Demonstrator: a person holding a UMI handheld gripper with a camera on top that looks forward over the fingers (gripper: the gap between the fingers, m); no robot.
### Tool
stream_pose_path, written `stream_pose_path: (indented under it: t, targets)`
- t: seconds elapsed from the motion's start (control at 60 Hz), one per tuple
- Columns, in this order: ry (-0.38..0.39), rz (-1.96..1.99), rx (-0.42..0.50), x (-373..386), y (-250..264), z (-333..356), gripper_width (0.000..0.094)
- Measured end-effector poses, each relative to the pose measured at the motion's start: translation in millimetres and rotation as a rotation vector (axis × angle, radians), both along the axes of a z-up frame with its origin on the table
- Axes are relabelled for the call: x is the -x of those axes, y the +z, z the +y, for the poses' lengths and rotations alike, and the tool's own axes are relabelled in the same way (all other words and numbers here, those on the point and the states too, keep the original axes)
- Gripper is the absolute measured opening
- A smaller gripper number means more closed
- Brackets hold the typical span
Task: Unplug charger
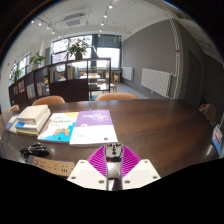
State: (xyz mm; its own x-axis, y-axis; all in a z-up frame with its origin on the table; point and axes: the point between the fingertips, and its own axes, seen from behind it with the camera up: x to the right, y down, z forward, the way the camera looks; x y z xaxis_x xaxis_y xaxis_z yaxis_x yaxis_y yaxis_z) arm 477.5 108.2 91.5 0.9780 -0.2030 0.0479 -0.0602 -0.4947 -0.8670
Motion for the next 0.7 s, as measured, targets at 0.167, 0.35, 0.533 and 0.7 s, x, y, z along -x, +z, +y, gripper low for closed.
stream_pose_path:
  t: [0.167,0.35,0.533,0.7]
  targets:
    - [-0.051,0.066,0.110,-27.2,-71.2,-24.3,0.0187]
    - [-0.082,0.087,0.132,-39.1,-72.7,-35.2,0.0415]
    - [-0.071,0.035,-0.001,-23.5,18.1,-42.8,0.0826]
    - [-0.026,-0.014,-0.170,31.9,137.3,-96.7,0.0845]
